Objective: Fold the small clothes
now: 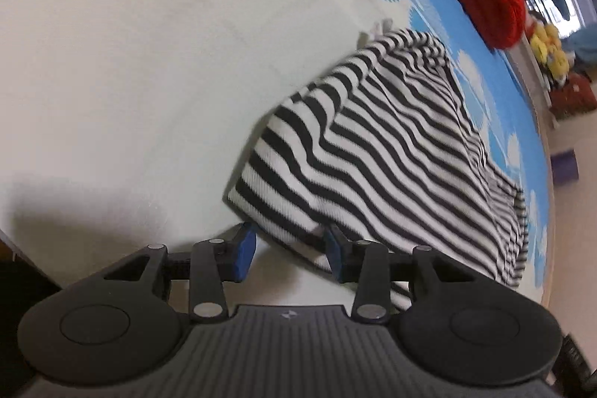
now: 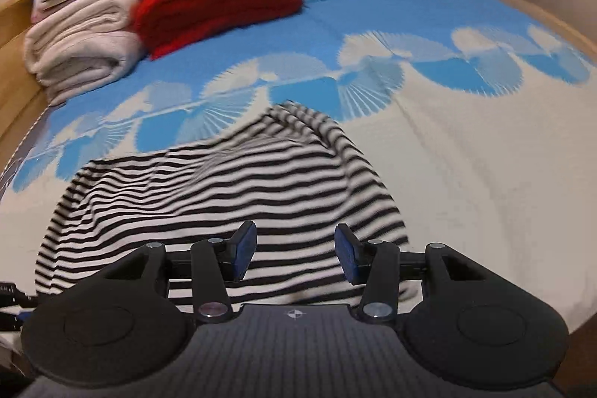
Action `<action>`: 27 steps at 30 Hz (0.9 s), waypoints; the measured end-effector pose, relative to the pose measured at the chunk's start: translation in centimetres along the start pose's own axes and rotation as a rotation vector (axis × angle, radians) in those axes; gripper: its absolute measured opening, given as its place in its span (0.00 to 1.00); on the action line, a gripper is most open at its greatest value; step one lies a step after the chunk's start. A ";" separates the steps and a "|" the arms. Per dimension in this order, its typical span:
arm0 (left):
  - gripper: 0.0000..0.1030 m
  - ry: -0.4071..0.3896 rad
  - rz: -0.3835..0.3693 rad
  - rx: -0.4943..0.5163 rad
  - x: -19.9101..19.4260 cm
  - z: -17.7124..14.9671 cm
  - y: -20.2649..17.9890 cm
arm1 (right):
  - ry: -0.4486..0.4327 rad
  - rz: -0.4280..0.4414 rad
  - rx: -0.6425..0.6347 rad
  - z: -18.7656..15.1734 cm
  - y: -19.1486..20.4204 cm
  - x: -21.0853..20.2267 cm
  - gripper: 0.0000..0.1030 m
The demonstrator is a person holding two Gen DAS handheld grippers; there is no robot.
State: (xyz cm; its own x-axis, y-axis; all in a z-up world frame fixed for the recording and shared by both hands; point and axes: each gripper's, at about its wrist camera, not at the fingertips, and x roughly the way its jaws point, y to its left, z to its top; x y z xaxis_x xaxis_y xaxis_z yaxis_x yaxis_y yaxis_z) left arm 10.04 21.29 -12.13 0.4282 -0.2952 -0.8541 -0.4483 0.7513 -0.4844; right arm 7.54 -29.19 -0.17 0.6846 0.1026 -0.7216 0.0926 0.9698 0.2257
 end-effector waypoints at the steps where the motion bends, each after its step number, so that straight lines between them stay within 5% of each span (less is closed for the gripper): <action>1: 0.44 -0.006 -0.001 -0.005 0.1 0.1 -0.1 | 0.009 -0.001 0.018 -0.1 -0.3 0.2 0.47; 27: 0.44 -0.076 0.035 0.029 1.2 0.5 -1.8 | 0.035 -0.075 0.008 -0.6 -0.9 1.6 0.47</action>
State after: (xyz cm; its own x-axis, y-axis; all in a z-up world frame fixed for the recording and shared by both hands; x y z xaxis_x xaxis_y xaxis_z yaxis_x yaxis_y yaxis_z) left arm 11.76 19.92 -12.23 0.4710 -0.2235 -0.8533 -0.4418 0.7775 -0.4475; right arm 8.09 -29.80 -1.90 0.6497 0.0380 -0.7592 0.1485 0.9732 0.1758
